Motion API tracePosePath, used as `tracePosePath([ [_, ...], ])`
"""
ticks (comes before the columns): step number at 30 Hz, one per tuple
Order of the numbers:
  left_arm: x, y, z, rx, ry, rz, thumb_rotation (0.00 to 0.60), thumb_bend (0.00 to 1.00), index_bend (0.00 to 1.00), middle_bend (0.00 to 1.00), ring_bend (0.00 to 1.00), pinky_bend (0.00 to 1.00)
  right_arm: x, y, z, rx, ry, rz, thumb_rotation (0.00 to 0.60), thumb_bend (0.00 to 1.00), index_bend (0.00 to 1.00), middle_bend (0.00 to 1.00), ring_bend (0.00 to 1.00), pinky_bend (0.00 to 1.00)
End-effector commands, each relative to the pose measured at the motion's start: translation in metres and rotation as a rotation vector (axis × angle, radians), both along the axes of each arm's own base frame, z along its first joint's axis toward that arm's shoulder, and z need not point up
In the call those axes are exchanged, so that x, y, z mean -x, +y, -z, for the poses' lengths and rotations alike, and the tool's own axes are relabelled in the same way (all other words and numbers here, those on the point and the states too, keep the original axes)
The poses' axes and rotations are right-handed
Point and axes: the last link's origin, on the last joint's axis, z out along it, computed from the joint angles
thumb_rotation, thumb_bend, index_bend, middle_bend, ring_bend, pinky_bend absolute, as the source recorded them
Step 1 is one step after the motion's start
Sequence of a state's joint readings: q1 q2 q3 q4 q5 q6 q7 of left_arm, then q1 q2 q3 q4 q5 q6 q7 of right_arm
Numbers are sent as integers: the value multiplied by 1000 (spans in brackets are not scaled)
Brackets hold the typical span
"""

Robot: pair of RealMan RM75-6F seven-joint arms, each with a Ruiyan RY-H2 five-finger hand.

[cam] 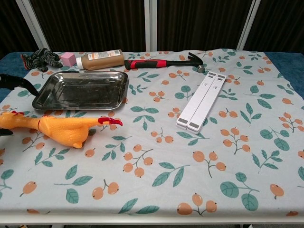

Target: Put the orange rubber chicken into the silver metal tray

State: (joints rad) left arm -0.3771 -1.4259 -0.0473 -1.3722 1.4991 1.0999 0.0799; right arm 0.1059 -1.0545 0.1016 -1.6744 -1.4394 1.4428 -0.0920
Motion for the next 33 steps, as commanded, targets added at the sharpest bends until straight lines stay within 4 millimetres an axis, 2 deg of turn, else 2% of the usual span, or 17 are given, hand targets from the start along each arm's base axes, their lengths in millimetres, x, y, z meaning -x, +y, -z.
tracePosePath([
  [1, 5, 4, 13, 8, 4, -22, 600, 146, 350, 333, 236, 291, 0, 0, 0, 0, 0, 0, 600, 87, 0, 0, 0, 0],
  [8, 10, 8, 25, 9, -8, -33, 600, 242, 467, 416, 330, 386, 2, 1, 1, 2, -8, 9, 600, 85, 0, 0, 0, 0],
  [16, 16, 12, 35, 4, -9, -47, 600, 259, 478, 432, 346, 407, 3, 0, 2, -3, -10, 14, 600, 85, 0, 0, 0, 0],
  [21, 18, 14, 38, 7, 5, -59, 600, 262, 462, 435, 351, 418, 4, 0, 2, -7, -10, 20, 600, 84, 0, 0, 0, 0],
  [30, 11, 9, 31, -34, 0, -20, 600, 279, 336, 417, 351, 421, 6, 0, 2, -11, -10, 30, 600, 84, 0, 0, 0, 0],
  [33, 12, 11, 34, -19, 11, -24, 600, 280, 333, 414, 351, 421, 6, 0, 2, -10, -12, 30, 600, 85, 0, 0, 0, 0],
])
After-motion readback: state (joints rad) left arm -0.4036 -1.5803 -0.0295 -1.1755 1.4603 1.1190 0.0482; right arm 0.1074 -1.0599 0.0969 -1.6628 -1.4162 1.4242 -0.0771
